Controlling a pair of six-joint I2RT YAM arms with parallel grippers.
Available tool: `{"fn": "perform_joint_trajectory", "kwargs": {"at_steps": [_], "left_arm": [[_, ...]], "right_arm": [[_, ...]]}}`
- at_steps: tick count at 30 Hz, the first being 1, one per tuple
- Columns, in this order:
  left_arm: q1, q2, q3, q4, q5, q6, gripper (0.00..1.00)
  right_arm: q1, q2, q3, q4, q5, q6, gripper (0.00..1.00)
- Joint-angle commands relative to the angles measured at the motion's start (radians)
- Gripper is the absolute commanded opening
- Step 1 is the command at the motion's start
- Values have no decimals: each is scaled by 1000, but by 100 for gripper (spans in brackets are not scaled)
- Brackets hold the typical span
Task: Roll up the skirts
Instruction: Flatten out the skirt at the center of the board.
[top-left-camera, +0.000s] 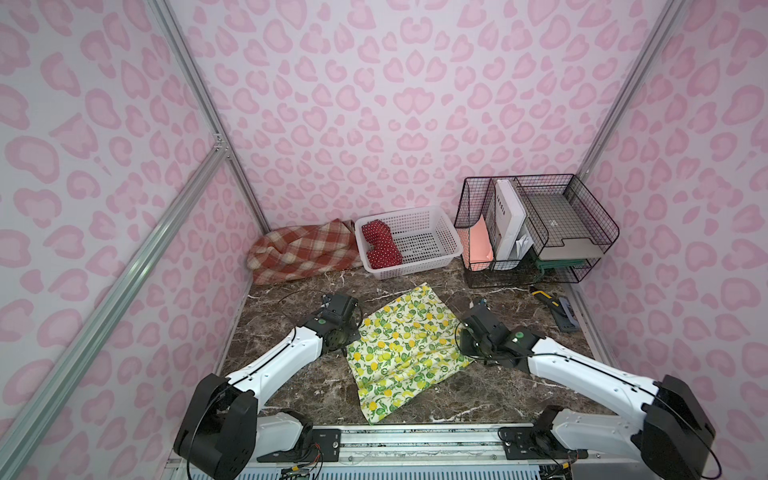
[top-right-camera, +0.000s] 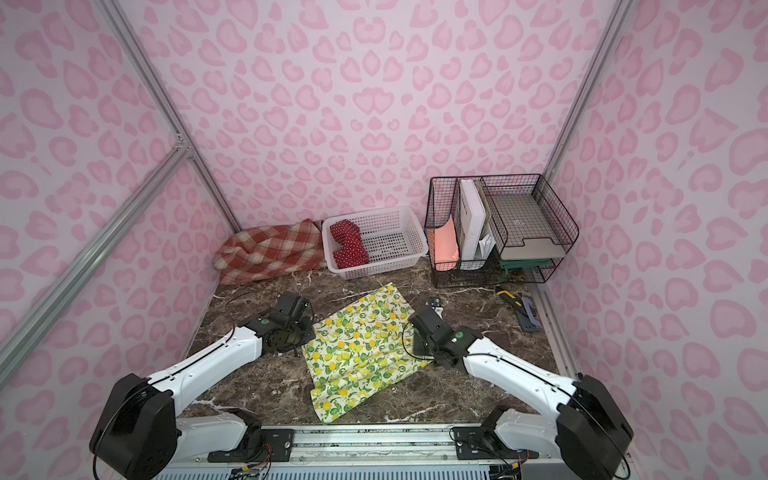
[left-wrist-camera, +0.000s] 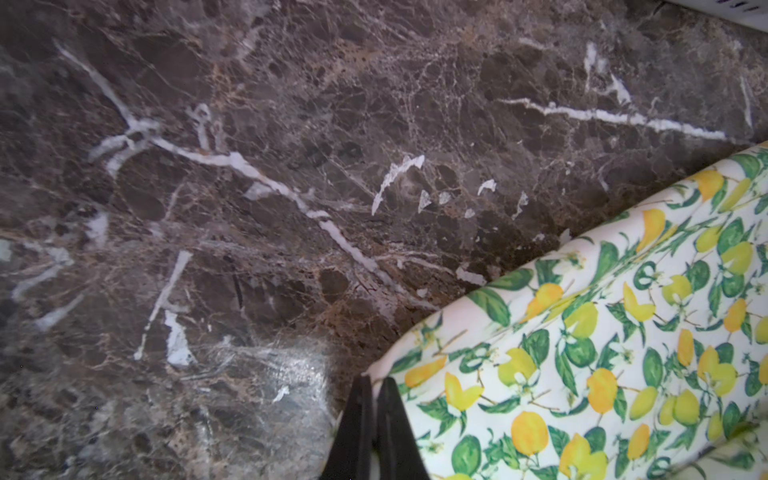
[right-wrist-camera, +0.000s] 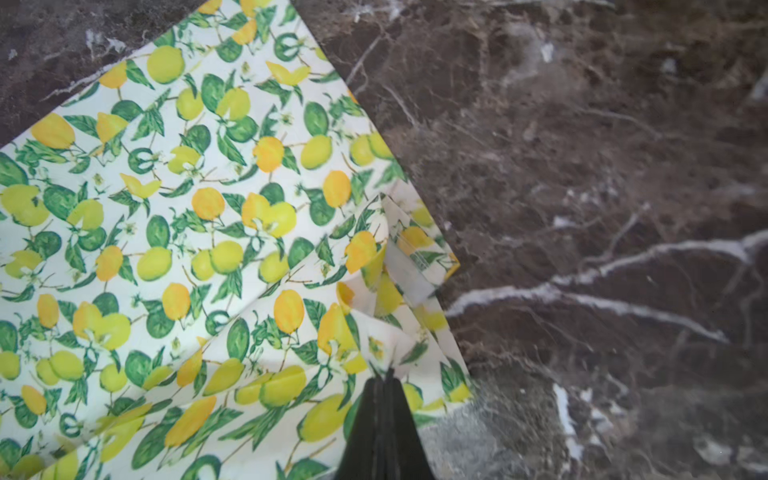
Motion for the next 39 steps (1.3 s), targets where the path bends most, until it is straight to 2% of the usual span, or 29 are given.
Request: {"fn": "perform_joint_trajectory", "kwargs": {"at_steps": [1, 2, 3, 6, 10, 13, 16, 18, 22, 25, 33, 39], "left_arm": [[9, -7, 6, -27, -43, 28, 0], [12, -12, 4, -30, -50, 30, 0], [13, -16, 3, -32, -58, 29, 0], [23, -43, 5, -39, -79, 25, 0], [30, -80, 18, -60, -113, 34, 0], [31, -97, 16, -62, -106, 31, 0], [31, -102, 8, -68, -99, 20, 0], [31, -102, 2, -72, -97, 15, 0], [31, -96, -9, -74, -98, 9, 0], [31, -86, -9, -68, -92, 8, 0], [31, -41, 1, -55, -93, 7, 0], [32, -26, 14, -55, -91, 15, 0]], "right_arm": [[53, -128, -73, -124, -38, 186, 12], [84, -169, -94, -134, -46, 226, 25], [108, -195, -103, -155, -44, 267, 27], [202, -263, -96, -255, 11, 395, 26], [387, -332, -73, -335, 104, 575, 30], [464, -301, -88, -302, 148, 575, 44], [415, -214, -93, -253, 227, 496, 57], [324, -185, -104, -157, 212, 402, 60], [117, -178, -167, 86, 87, 233, 61], [30, -153, -180, 189, 2, 138, 60], [-26, 24, -139, 274, -95, 29, 60], [-57, 159, -104, 295, -151, -75, 54]]}}
